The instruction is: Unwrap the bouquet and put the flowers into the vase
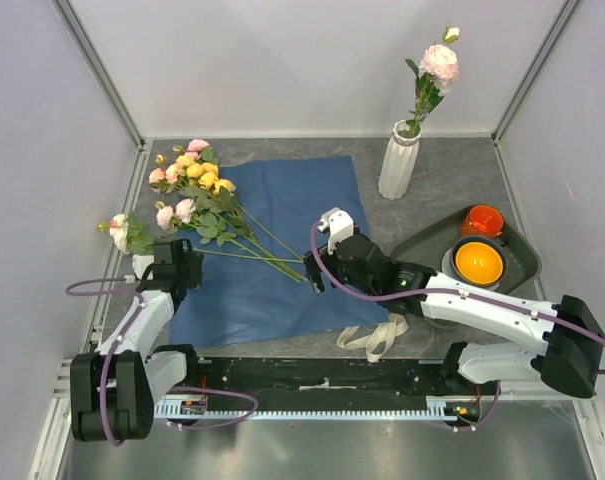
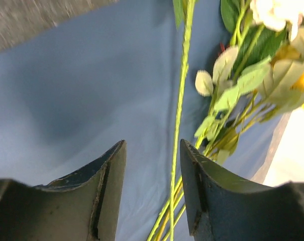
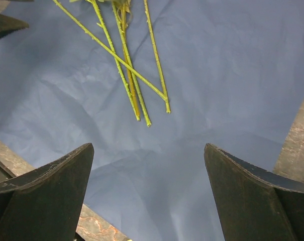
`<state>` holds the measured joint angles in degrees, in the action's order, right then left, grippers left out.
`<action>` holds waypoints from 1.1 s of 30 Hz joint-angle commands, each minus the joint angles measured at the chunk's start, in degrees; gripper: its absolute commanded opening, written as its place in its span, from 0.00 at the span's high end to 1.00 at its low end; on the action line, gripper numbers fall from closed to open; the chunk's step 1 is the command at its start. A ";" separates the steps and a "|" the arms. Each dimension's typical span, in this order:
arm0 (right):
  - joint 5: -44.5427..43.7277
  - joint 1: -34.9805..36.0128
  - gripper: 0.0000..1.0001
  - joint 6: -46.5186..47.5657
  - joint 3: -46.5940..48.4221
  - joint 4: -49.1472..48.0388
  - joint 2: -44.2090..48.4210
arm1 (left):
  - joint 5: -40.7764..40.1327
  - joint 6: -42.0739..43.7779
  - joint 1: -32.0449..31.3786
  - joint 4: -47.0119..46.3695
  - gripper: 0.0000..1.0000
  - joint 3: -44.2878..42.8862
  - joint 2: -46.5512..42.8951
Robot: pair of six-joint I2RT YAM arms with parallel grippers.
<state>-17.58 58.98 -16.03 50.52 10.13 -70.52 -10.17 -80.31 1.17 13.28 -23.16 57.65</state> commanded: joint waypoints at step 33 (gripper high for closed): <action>-4.39 -0.01 0.02 1.09 1.77 0.94 0.03 | 2.08 4.20 6.39 -33.69 0.98 1.80 12.25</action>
<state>-19.68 58.98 -15.16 49.01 10.22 -71.55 -7.07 -79.77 7.38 -18.50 -22.61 77.17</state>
